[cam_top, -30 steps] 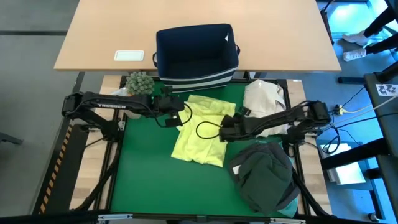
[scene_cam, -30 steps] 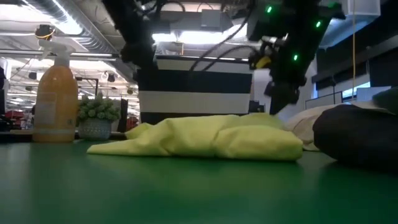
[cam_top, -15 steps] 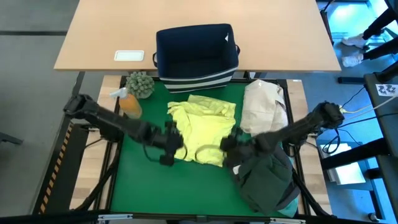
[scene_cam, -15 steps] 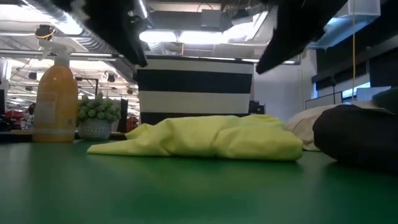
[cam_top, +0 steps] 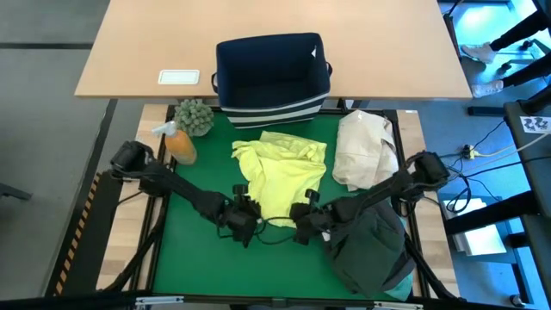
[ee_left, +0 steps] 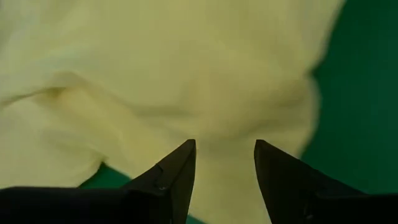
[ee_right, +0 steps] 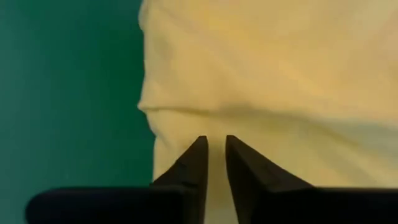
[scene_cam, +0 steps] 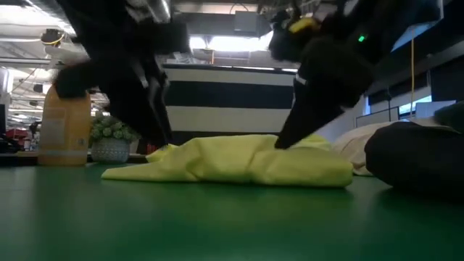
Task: Fold laundry
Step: Fold the yellow shirt on the table
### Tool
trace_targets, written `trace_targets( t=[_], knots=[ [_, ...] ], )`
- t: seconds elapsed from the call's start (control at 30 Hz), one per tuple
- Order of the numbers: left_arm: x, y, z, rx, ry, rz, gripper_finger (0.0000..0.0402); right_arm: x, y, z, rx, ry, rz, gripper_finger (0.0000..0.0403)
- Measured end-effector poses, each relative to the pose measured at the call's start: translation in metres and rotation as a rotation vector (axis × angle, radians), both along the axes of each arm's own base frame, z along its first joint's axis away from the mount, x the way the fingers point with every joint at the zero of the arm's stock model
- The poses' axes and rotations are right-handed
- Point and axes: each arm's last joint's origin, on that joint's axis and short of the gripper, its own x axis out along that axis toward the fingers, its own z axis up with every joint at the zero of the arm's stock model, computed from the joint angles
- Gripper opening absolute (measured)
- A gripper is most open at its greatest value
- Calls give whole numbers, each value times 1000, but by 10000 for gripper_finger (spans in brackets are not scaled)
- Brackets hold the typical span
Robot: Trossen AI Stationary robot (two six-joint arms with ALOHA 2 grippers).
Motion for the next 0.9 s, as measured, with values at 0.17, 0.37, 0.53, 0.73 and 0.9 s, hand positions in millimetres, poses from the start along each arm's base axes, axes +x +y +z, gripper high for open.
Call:
trace_targets(
  t=[0.17,0.37,0.53,0.73,0.9],
  knots=[
    [14,17,-29,-61,94,18,157,3,-5,-15,100,97,46,10],
    [8,17,-34,-157,209,41,156,-9,5,-19,135,212,83,8],
    [-10,-9,-25,-299,279,6,138,-18,28,-17,162,226,164,2],
    [-30,-51,-18,-449,292,-18,110,-24,62,-3,220,205,249,4],
    [-47,-77,-7,-520,272,-26,105,-22,87,18,245,154,327,5]
  ],
)
